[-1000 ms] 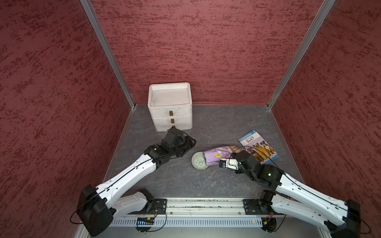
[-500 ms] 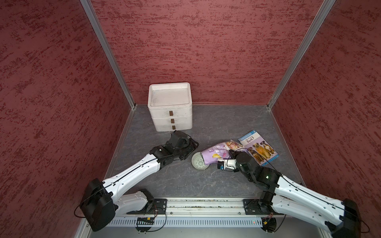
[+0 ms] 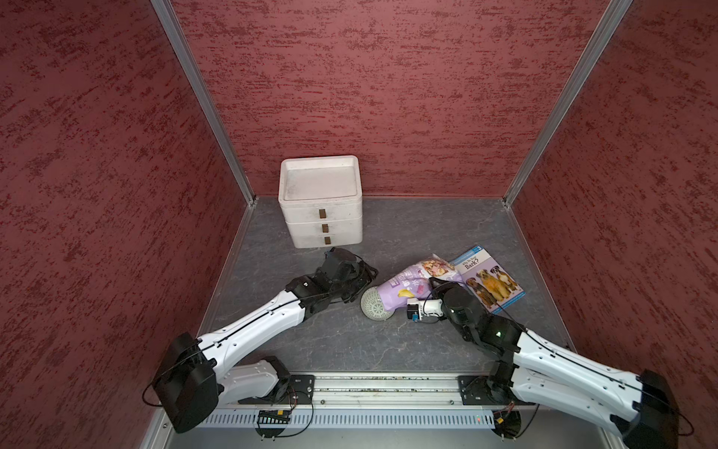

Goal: Pour the oats into the breakfast bowl
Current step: Pour the oats into the bowl.

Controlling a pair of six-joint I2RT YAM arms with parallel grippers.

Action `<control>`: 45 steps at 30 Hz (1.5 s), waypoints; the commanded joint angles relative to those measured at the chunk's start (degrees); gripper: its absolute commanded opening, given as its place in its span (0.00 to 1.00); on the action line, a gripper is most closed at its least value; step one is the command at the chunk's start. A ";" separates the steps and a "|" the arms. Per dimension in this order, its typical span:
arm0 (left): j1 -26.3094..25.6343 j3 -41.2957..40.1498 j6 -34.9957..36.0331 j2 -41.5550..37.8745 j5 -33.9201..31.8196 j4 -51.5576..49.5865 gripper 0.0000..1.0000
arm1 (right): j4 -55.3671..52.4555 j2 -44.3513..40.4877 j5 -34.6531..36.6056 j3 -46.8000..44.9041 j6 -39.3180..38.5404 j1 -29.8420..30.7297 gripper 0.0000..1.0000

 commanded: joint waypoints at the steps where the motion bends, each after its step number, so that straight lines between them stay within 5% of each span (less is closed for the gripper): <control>1: -0.37 -0.86 -0.49 0.67 -0.43 1.65 0.65 | 13.19 -0.14 4.30 1.46 -2.38 0.93 0.00; 45: -0.29 -3.52 -2.13 5.12 2.84 5.71 0.58 | 25.71 9.69 8.10 1.72 -18.50 2.55 0.00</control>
